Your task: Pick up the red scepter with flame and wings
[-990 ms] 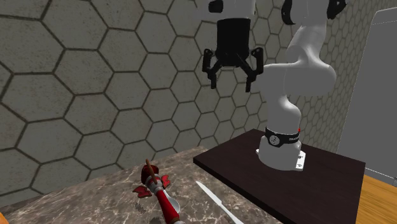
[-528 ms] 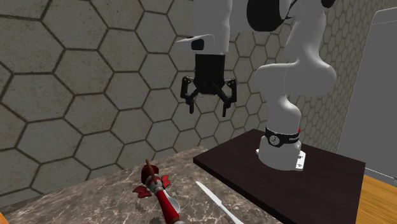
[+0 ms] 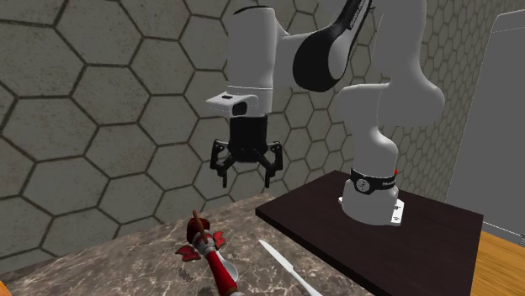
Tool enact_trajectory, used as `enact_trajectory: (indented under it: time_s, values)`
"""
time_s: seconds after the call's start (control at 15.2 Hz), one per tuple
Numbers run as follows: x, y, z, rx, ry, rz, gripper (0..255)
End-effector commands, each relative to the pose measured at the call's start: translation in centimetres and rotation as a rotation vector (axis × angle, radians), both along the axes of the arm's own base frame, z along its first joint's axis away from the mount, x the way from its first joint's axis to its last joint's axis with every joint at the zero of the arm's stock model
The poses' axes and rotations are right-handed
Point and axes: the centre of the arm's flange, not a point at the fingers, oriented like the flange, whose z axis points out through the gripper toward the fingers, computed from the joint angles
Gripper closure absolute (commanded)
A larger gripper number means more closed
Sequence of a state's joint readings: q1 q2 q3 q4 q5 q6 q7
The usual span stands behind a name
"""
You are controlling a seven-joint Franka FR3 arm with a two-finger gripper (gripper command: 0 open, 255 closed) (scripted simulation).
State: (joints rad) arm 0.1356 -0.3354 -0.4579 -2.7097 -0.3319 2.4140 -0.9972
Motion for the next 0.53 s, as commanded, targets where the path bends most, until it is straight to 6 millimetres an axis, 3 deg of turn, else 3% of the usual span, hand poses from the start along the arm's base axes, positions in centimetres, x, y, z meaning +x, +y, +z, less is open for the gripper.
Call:
enact_trajectory:
  time_s: [0.0, 0.46]
  values:
    - [1.5, -1.1, -2.2, -0.004, -0.008, 0.084, 0]
    - [6.8, -2.8, -9.1, -0.007, -0.028, 0.357, 0]
